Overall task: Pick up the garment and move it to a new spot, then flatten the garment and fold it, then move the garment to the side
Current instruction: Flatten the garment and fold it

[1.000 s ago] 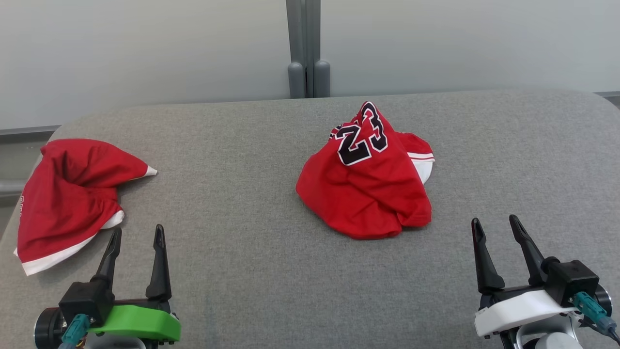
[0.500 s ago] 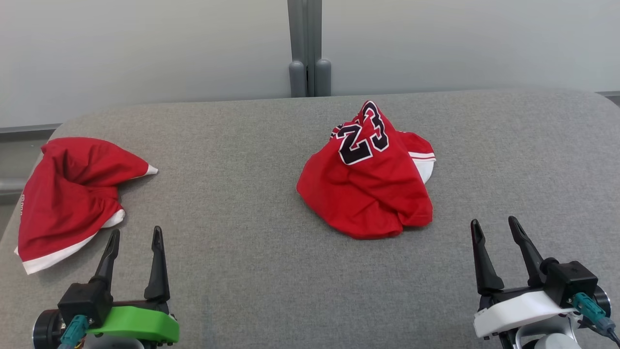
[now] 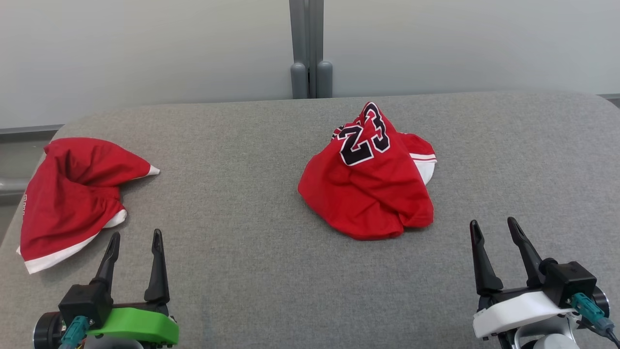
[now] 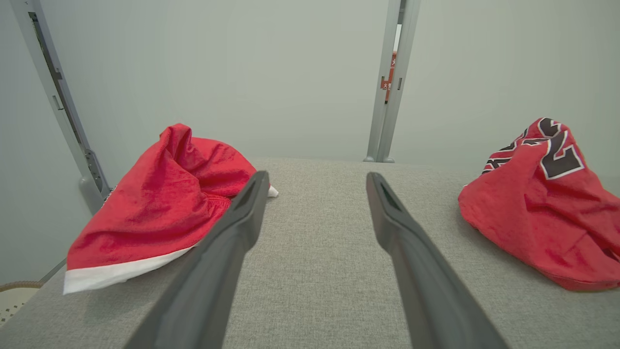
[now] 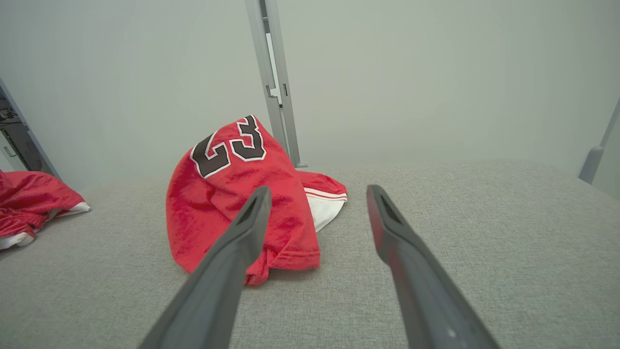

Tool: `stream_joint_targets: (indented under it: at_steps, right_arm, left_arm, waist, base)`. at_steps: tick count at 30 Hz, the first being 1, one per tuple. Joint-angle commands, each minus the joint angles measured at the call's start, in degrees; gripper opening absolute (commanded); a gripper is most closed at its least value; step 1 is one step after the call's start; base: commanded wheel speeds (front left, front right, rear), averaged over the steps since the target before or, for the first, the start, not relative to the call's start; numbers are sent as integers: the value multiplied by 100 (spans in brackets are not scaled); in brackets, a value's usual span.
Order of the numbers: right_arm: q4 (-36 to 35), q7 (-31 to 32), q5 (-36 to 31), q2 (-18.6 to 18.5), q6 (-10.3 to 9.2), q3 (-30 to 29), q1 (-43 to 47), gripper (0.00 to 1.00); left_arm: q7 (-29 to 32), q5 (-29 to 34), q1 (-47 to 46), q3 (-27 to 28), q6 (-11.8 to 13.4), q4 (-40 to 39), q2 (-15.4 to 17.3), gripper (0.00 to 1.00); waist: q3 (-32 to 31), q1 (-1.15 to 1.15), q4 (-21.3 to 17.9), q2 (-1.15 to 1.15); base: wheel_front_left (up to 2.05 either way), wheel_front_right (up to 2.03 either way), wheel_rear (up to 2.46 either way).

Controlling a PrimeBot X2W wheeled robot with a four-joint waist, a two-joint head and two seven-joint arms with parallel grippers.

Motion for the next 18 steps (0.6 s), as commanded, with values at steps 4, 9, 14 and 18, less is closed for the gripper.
stream_joint_targets:
  at_steps: [4,9,14,18]
  right_arm:
    - [33,-19,25,1,0,8,6,100]
    - [47,-19,18,0,0,4,-14,100]
    - [64,-19,20,-2,0,5,-15,100]
    - [74,-19,25,-5,0,7,-13,100]
  left_arm:
    - [-2,47,62,14,-11,17,15,100]
    - [-2,62,55,24,-11,-11,12,100]
    - [-2,69,71,37,-11,-12,11,100]
    - [-2,57,81,46,-11,-1,24,100]
  waist:
    - [-2,0,-7,0]
    - [1,0,-13,0]
    - [-4,0,-21,0]
    - [-12,0,-30,0]
  base:
    - [0,0,0]
    - [0,0,0]
    - [0,0,0]
    - [0,0,0]
